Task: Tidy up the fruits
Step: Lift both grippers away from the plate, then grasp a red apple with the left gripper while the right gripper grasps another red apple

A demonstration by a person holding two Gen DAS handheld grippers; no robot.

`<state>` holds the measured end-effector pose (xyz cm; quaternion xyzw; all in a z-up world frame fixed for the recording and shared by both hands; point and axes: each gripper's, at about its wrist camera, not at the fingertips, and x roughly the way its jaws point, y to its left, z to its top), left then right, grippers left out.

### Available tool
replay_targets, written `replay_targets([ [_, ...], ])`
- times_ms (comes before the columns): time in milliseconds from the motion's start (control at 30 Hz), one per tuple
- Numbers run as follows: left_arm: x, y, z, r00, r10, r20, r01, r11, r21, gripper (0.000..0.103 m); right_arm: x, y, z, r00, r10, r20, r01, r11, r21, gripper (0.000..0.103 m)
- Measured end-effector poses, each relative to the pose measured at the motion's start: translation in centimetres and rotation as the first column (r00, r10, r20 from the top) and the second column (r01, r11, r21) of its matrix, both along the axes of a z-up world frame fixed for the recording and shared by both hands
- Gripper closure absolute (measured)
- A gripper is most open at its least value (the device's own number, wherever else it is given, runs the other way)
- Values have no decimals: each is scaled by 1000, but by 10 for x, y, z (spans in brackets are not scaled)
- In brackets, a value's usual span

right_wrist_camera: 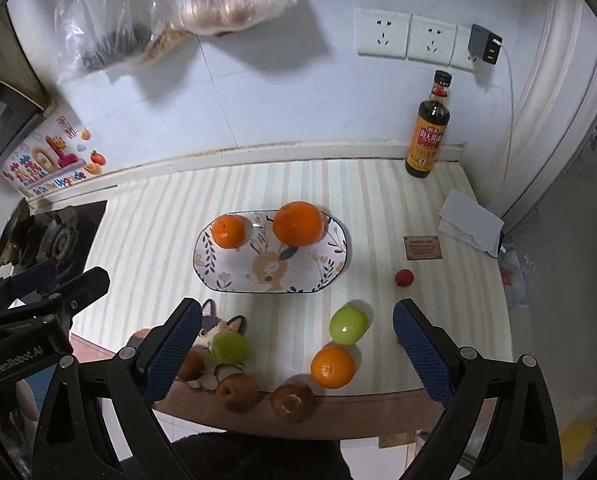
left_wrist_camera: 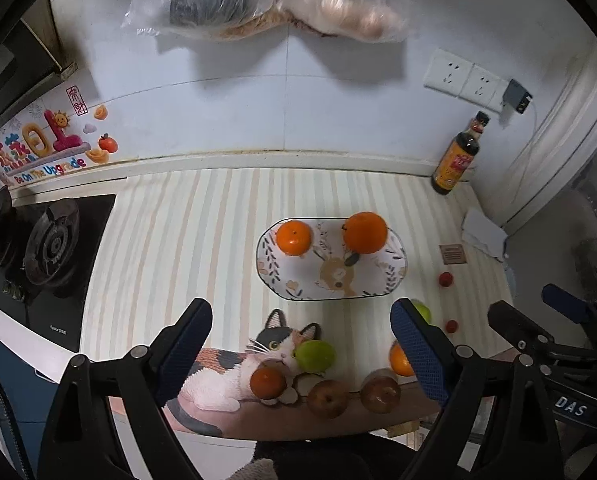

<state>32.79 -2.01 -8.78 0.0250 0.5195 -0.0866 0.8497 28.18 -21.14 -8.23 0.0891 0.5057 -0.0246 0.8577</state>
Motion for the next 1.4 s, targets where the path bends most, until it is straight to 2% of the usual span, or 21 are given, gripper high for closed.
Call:
replay_targets([
  [200,-8,-3,5,1000,-14,1,14,1000,-18,11,-11,-6,5,1000,-27,-2,27,998,59,5],
  [300,-6,-4,-6,1000,-13,-20,13,1000,-1,0,-11,-13,-7,999,-39,-33,42,995,86,4],
  [333,-5,-5,-13,999,-10,-33,11,1000,11,0,-10,-16,-14,998,-42,-53,47,994,97,4],
  [467,0,-3,-48,995,-4,-99,10,998,63,0,-7,-25,-60,984,-45,-172,72,986,153,4],
  [600,8,9,-95,981,24,-192,-1,993,121,0,-9,-33,-121,946,-37,-321,111,971,213,4],
  [700,12,20,-138,954,59,-293,-8,985,175,0,-11,-33,-167,909,-28,-416,122,972,202,4],
  [833,9,30,-185,914,88,-395,-4,978,208,0,-19,-26,-219,854,7,-520,158,950,271,5],
  [933,3,33,-204,884,87,-460,0,983,185,0,-24,-20,-251,821,26,-571,188,931,313,5],
  [1000,0,32,-209,877,70,-475,10,987,163,0,-27,-16,-268,807,33,-590,204,921,332,6],
  [1067,-3,26,-214,868,54,-494,28,987,156,0,-29,-10,-281,799,42,-600,213,913,347,12],
  [1100,-3,24,-217,865,51,-500,30,988,153,0,-29,-8,-286,798,47,-601,210,913,350,14],
  [1167,-3,18,-220,859,38,-510,39,989,140,0,-27,-2,-293,800,56,-598,199,914,352,31],
  [1300,-7,1,-223,850,-19,-526,74,994,85,0,-28,6,-291,823,67,-564,145,935,324,31],
  [1400,-15,-21,-227,836,-102,-539,143,989,34,0,-34,3,-288,820,59,-569,144,941,305,31],
])
